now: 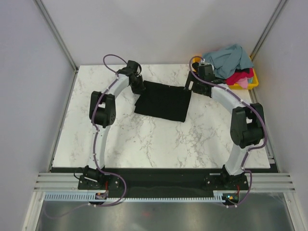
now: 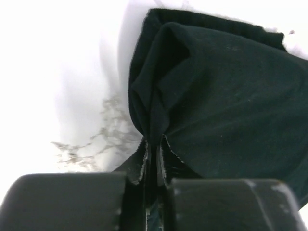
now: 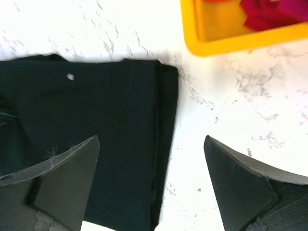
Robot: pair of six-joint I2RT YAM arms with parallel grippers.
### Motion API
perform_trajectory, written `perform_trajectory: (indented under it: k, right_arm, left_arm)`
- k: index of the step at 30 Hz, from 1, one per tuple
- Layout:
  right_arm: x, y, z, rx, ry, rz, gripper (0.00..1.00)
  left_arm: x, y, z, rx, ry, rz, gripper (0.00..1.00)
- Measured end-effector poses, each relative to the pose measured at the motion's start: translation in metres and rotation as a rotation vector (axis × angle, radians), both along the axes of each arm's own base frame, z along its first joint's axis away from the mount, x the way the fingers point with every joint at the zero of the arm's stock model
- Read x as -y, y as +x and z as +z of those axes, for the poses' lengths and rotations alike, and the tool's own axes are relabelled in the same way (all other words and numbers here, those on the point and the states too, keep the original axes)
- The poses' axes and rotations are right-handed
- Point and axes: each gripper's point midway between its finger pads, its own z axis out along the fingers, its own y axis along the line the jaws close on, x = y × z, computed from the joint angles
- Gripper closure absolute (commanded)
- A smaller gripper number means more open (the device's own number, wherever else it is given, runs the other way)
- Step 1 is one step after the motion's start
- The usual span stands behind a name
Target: Fold and stack the t-shirts
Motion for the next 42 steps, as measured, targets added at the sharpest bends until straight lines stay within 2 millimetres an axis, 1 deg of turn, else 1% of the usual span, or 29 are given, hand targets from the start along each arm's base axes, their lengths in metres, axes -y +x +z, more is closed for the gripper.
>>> perform_trajectory:
  k: [2, 4, 6, 8, 9, 11, 13, 14, 16, 18, 19, 20, 21, 22, 23, 24, 27, 28, 30, 31, 32, 33, 35, 36, 37, 38, 39, 40, 42]
  right_arm:
    - [0.003, 0.0, 0.017, 0.035, -0.001, -0.011, 0.02]
    - [0.005, -0.003, 0.024, 0.047, 0.002, -0.013, 0.02]
    - [0.006, -0.011, 0.023, 0.038, 0.005, -0.009, 0.02]
    - [0.006, -0.021, 0.016, 0.014, 0.009, 0.001, 0.02]
    - [0.006, -0.026, 0.011, -0.002, 0.011, 0.007, 0.02]
    - [0.005, -0.037, 0.001, -0.032, 0.016, 0.019, 0.02]
    - [0.005, -0.051, -0.01, -0.068, 0.023, 0.033, 0.03]
    - [0.005, -0.059, -0.014, -0.083, 0.026, 0.039, 0.03]
    - [0.004, -0.071, -0.019, -0.106, 0.038, 0.054, 0.03]
    - [0.002, -0.08, -0.021, -0.116, 0.052, 0.067, 0.03]
    - [0.001, -0.083, -0.02, -0.118, 0.059, 0.074, 0.03]
    - [-0.001, -0.085, -0.019, -0.118, 0.068, 0.082, 0.03]
    - [-0.002, -0.087, -0.017, -0.114, 0.073, 0.089, 0.03]
    - [-0.005, -0.088, -0.015, -0.111, 0.081, 0.098, 0.03]
    - [-0.007, -0.089, -0.013, -0.108, 0.086, 0.106, 0.03]
    - [-0.01, -0.091, -0.012, -0.107, 0.092, 0.115, 0.03]
    - [-0.02, -0.093, -0.01, -0.102, 0.104, 0.145, 0.03]
    - [-0.023, -0.094, -0.01, -0.101, 0.106, 0.155, 0.04]
    - [-0.033, -0.096, -0.009, -0.097, 0.113, 0.181, 0.04]
    - [-0.037, -0.097, -0.008, -0.095, 0.116, 0.191, 0.04]
    - [-0.039, -0.097, -0.008, -0.094, 0.118, 0.198, 0.04]
    - [-0.043, -0.098, -0.008, -0.093, 0.12, 0.207, 0.04]
    - [-0.05, -0.099, -0.008, -0.09, 0.125, 0.223, 0.04]
    - [-0.052, -0.099, -0.008, -0.088, 0.128, 0.228, 0.04]
    - [-0.054, -0.099, -0.008, -0.086, 0.13, 0.23, 0.04]
    - [-0.054, -0.098, -0.008, -0.084, 0.132, 0.23, 0.04]
    - [-0.055, -0.098, -0.008, -0.084, 0.134, 0.23, 0.04]
    - [-0.055, -0.098, -0.008, -0.084, 0.136, 0.231, 0.04]
    - [-0.055, -0.098, -0.007, -0.082, 0.14, 0.229, 0.04]
  left_arm:
    - [0.007, -0.001, 0.001, 0.008, -0.004, -0.015, 0.98]
    - [0.012, -0.002, 0.0, 0.01, -0.011, -0.025, 0.98]
    - [0.013, -0.001, 0.0, 0.015, -0.02, -0.028, 0.98]
    - [0.009, 0.0, 0.0, 0.013, -0.031, -0.022, 0.98]
    - [0.006, 0.002, 0.0, 0.01, -0.039, -0.016, 0.98]
    - [-0.008, 0.006, 0.0, 0.006, -0.046, 0.006, 0.98]
    - [-0.032, 0.014, 0.0, 0.004, -0.045, 0.049, 0.98]
    - [-0.048, 0.018, 0.001, 0.005, -0.04, 0.073, 0.98]
    - [-0.088, 0.028, 0.004, 0.014, 0.001, 0.127, 0.98]
    - [-0.139, 0.043, 0.011, 0.045, 0.068, 0.187, 0.97]
    - [-0.165, 0.052, 0.016, 0.068, 0.097, 0.218, 0.92]
    - [-0.191, 0.062, 0.022, 0.098, 0.126, 0.252, 0.82]
    - [-0.219, 0.071, 0.026, 0.123, 0.154, 0.292, 0.65]
    - [-0.248, 0.079, 0.03, 0.151, 0.182, 0.333, 0.28]
    - [-0.275, 0.084, 0.036, 0.173, 0.209, 0.371, 0.12]
    - [-0.299, 0.088, 0.042, 0.195, 0.226, 0.414, 0.01]
    - [-0.365, 0.085, 0.058, 0.232, 0.278, 0.534, 0.0]
    - [-0.381, 0.082, 0.066, 0.246, 0.297, 0.566, 0.0]
    - [-0.395, 0.078, 0.077, 0.259, 0.312, 0.597, 0.0]
    - [-0.397, 0.078, 0.084, 0.269, 0.32, 0.603, 0.0]
    - [-0.392, 0.078, 0.092, 0.282, 0.321, 0.6, 0.0]
    - [-0.384, 0.077, 0.102, 0.292, 0.321, 0.591, 0.0]
    - [-0.358, 0.076, 0.123, 0.318, 0.316, 0.561, 0.0]
    - [-0.337, 0.075, 0.136, 0.335, 0.309, 0.534, 0.01]
    - [-0.322, 0.075, 0.145, 0.348, 0.298, 0.515, 0.03]
    - [-0.299, 0.075, 0.154, 0.366, 0.271, 0.489, 0.05]
    - [-0.279, 0.074, 0.16, 0.373, 0.238, 0.465, 0.07]
    - [-0.262, 0.073, 0.162, 0.372, 0.207, 0.448, 0.09]
    - [-0.22, 0.071, 0.155, 0.348, 0.122, 0.397, 0.1]
